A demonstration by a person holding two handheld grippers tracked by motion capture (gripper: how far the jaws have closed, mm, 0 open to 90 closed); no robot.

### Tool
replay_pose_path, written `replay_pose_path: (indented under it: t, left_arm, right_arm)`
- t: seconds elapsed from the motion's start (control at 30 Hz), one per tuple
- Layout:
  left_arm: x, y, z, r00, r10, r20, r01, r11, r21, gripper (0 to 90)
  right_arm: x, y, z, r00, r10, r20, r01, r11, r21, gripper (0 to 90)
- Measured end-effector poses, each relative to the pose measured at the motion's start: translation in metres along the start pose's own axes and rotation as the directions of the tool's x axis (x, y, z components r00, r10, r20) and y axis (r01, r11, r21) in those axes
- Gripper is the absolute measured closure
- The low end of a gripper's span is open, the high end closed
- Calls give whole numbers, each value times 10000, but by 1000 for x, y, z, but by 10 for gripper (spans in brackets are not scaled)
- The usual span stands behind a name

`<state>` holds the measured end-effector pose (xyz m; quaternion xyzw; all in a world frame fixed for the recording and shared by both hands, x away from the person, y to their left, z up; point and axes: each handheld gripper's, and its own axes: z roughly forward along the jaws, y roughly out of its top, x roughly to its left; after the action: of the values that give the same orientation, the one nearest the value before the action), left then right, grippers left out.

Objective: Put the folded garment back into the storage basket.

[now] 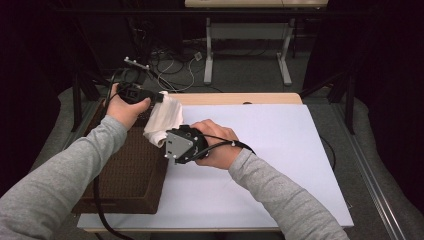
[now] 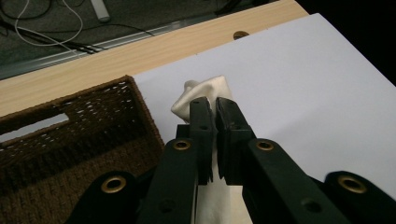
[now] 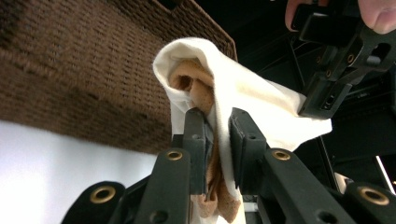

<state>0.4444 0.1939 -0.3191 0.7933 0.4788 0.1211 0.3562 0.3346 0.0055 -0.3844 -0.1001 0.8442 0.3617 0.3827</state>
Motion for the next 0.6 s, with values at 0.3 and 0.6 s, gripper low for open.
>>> replay_pose_path:
  t: [0.3,0.6]
  left_arm:
    - [17,-6,-17,9993,-256,-290,252,9996,-126,859]
    - [26,-11,-21,9984,-402,-404,400,9992,-60,859]
  right_arm:
    - [-1,24,11,9996,-209,-164,204,9994,-285,784]
    - [2,34,21,9986,-368,-375,355,9988,-346,784]
